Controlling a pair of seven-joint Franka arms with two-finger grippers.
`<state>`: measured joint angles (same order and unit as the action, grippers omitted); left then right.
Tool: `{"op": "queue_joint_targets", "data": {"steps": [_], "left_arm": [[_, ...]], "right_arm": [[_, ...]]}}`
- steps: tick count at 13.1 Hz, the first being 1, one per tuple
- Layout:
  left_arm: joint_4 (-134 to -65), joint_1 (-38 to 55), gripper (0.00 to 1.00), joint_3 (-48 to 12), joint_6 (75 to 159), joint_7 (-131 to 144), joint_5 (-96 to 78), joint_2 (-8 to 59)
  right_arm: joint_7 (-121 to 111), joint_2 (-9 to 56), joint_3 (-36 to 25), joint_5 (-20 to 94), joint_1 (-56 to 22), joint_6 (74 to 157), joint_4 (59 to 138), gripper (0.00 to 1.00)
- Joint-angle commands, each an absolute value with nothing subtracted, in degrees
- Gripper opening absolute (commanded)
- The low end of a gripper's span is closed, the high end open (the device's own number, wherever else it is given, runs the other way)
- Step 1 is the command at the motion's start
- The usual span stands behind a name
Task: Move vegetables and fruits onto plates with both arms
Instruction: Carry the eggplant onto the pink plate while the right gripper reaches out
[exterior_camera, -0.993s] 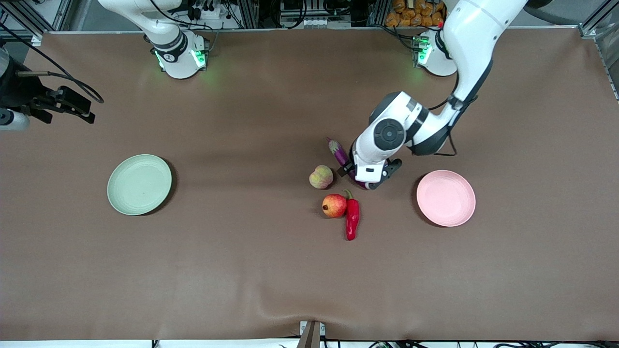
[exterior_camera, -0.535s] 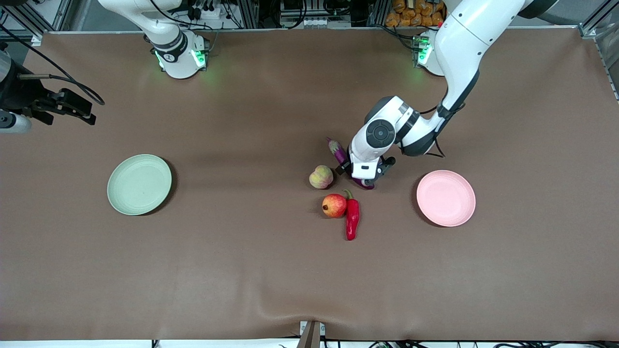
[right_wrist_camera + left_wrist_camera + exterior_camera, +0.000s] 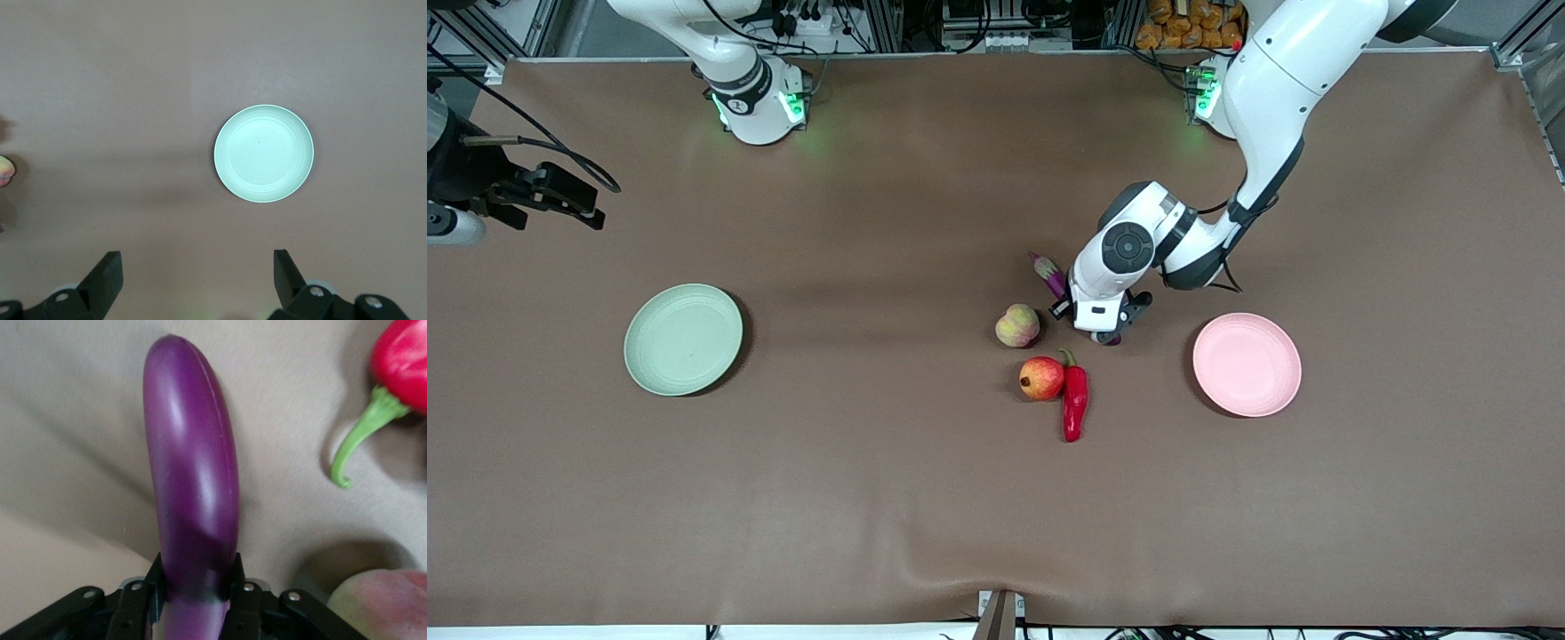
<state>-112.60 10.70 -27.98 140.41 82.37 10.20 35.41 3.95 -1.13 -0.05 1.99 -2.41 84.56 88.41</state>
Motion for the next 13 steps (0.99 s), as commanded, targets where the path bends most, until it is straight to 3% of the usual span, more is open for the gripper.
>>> {"op": "queue_joint_targets", "data": {"steps": [1, 8, 13], "left_arm": [[-111.9, 9.6, 0.0, -27.9, 134.3, 83.0, 15.5, 31.2], [-102.5, -1.3, 0.0, -27.7, 114.4, 57.5, 15.8, 27.7], [-100.7, -14.2, 0.0, -27.8, 110.4, 38.0, 21.0, 28.0]], "right_arm": [[3.4, -0.9, 0.0, 3.3, -1.8, 84.3, 88.2, 1.0], [4.1, 2.1, 0.3, 3.3, -6.0, 84.6, 87.7, 1.0], [15.2, 8.2, 0.3, 11.6, -12.7, 89.2, 87.0, 1.0]]}}
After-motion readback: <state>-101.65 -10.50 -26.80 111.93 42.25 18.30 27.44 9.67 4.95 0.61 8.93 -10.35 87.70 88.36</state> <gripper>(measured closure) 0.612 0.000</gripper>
